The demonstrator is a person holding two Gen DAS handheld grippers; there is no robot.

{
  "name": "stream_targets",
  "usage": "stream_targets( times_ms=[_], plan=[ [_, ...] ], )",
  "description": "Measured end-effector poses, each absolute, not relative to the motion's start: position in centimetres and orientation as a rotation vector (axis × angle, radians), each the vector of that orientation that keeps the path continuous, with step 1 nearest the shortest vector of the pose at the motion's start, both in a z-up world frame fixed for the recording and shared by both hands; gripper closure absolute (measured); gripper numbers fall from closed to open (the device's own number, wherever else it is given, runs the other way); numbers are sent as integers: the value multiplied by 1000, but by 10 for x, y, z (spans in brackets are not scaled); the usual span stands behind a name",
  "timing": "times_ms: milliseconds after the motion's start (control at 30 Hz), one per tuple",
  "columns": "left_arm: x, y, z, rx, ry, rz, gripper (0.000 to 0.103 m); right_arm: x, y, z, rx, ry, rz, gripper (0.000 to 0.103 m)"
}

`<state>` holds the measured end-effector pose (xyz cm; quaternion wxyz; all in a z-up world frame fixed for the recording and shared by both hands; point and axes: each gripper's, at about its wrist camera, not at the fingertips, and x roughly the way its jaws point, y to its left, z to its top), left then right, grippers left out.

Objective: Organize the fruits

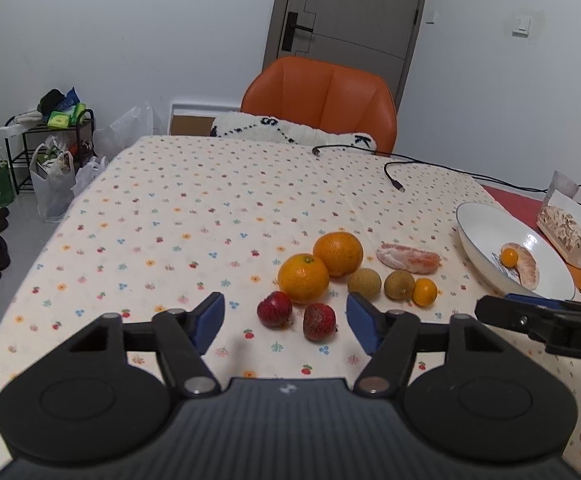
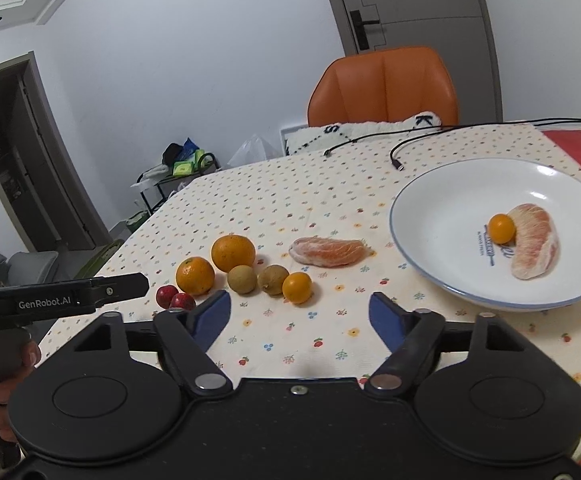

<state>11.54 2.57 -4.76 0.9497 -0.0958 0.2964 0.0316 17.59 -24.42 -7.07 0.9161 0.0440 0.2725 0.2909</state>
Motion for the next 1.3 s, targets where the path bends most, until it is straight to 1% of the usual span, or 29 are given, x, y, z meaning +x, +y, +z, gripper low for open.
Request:
stream_targets(
  times_ms=[133, 267, 400, 433, 467, 600, 700, 800, 867, 900, 1167, 1300],
  plan=[
    [118, 26, -53, -203, 613, 53, 46, 181, -240, -73, 94, 576, 611, 42],
    [121, 25, -57, -216, 623, 37, 52, 185, -236, -76, 93, 592, 623, 47],
    [126, 22, -61, -224, 636, 12, 64, 189, -232, -77, 89, 601, 636, 52],
    [128, 21, -62, -226, 642, 6, 67, 189, -230, -77, 89, 602, 640, 53],
    [129, 20, -63, -228, 646, 0, 68, 190, -229, -77, 88, 603, 644, 53],
    [135, 16, -68, -228, 655, -7, 69, 193, -223, -76, 86, 607, 655, 57],
    [140, 15, -72, -234, 663, -2, 69, 196, -218, -75, 75, 606, 664, 58],
    [143, 14, -74, -235, 662, 3, 75, 199, -213, -72, 60, 599, 667, 58],
    [144, 15, -74, -241, 664, 0, 82, 202, -209, -70, 46, 594, 668, 58],
    [145, 16, -74, -245, 665, -1, 83, 204, -207, -69, 39, 593, 669, 58],
    [144, 24, -69, -263, 653, 2, 83, 220, -186, -69, -34, 588, 680, 58],
    [145, 28, -67, -272, 647, 8, 83, 226, -176, -70, -69, 593, 692, 61]
  ],
)
